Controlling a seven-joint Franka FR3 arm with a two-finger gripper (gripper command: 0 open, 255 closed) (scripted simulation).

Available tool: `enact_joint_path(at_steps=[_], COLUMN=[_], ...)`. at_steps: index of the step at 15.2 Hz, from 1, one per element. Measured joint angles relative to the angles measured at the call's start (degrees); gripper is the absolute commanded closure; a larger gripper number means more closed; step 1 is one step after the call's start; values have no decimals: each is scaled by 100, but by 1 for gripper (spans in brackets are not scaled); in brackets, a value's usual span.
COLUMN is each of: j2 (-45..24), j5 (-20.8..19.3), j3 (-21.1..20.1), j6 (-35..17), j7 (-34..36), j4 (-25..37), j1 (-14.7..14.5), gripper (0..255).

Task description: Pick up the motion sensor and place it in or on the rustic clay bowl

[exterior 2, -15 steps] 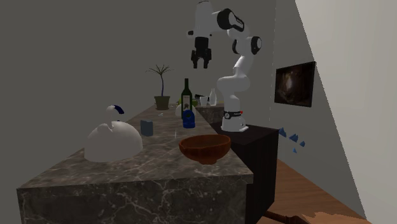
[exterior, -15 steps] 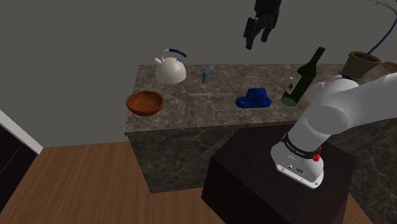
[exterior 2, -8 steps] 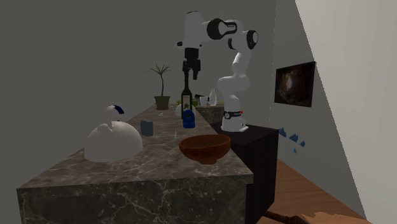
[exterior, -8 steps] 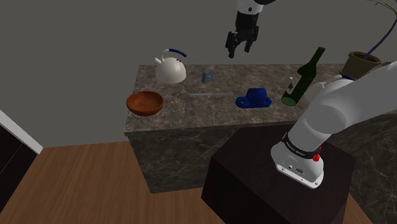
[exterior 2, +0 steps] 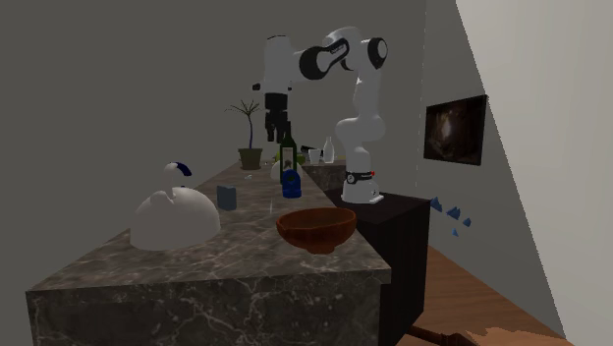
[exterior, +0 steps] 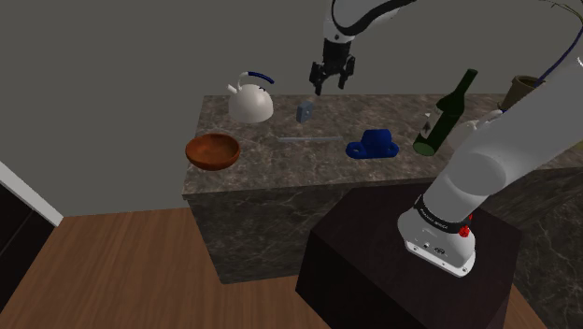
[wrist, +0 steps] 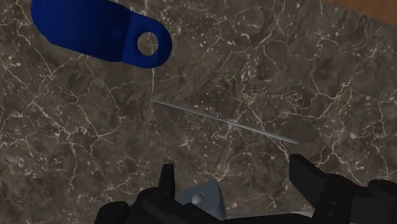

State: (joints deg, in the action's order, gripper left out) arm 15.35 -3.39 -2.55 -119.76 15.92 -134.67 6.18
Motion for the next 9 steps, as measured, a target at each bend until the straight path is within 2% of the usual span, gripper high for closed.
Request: enact_joint_path(at_steps=[9], j2=[-1945], j5=[-4], j3=[125], j6=[-1024], j7=[452], j4=[989], j1=[170], gripper=[0])
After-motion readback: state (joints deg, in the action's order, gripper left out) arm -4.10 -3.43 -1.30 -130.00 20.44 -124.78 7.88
